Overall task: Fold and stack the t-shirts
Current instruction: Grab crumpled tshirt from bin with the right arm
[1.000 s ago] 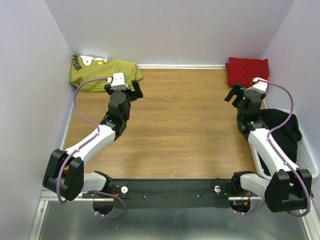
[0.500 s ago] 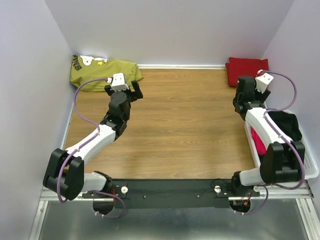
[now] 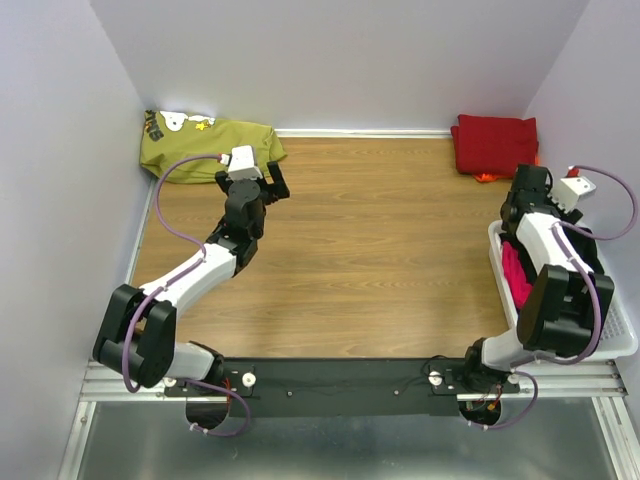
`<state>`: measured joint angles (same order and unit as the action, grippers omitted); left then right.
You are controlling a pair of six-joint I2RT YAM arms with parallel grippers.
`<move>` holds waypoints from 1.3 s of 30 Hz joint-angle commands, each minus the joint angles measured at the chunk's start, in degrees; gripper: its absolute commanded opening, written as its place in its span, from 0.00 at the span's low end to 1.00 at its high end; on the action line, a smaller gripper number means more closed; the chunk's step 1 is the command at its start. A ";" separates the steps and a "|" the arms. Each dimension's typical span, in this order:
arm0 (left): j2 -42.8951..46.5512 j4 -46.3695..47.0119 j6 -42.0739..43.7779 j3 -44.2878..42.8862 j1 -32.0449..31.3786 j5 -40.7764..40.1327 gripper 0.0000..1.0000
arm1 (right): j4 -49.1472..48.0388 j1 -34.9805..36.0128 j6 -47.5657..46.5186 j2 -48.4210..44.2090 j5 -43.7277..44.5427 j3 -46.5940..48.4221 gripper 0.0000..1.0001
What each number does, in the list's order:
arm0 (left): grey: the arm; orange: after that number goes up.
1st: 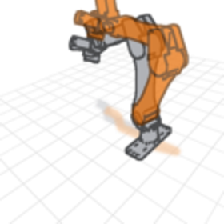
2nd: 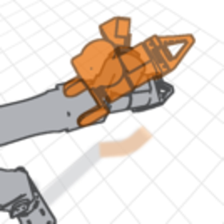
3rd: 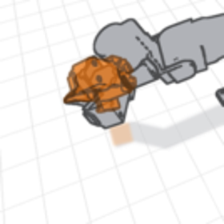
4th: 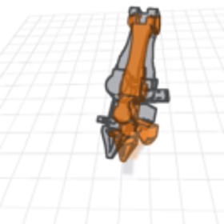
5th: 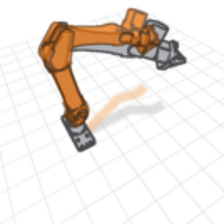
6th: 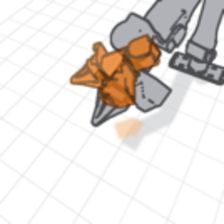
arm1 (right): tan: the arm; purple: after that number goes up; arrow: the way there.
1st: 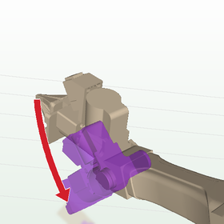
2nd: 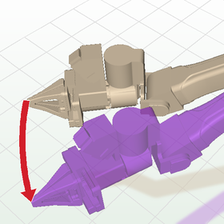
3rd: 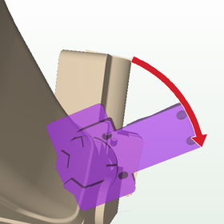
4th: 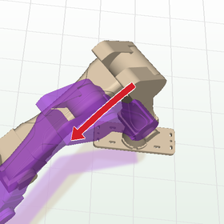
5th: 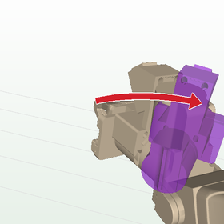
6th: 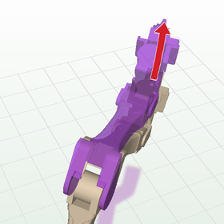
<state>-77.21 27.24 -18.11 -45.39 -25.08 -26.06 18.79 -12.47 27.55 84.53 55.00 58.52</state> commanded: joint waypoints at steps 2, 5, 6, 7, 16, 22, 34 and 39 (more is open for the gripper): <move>-1.36 -0.35 -1.31 -2.69 0.30 1.89 0.98 | 2.75 -2.82 5.49 2.92 -2.34 -1.39 0.69; -0.75 -0.26 -1.40 -1.90 0.30 1.46 0.98 | 2.75 -3.52 5.76 5.02 -4.20 -1.13 0.78; -0.66 -0.26 -1.32 -1.81 0.30 1.19 0.98 | 2.83 -3.70 6.02 5.72 -4.29 -1.22 0.82; -0.49 -0.18 -1.23 -1.64 0.30 1.02 0.98 | 2.84 -3.88 6.37 5.91 -4.55 -1.39 0.85; -0.48 -0.09 -0.88 -1.72 0.30 0.75 0.98 | 2.75 -7.57 8.31 8.54 -5.43 -2.62 0.88; -0.75 0.09 -0.35 -1.72 0.30 0.14 0.98 | 2.75 -9.15 8.66 10.48 -5.69 -2.36 0.46; -0.84 0.18 -0.44 -1.64 0.30 0.05 0.98 | 4.50 -5.12 7.78 -0.76 -9.39 0.27 0.01; -0.66 0.18 -1.31 -1.28 0.30 0.75 0.97 | 6.61 0.77 6.11 -7.62 -8.33 3.96 0.01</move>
<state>-78.17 27.07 -18.72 -46.39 -25.08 -25.28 24.10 -16.01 34.39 82.11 46.81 57.74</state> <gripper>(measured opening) 0.982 0.027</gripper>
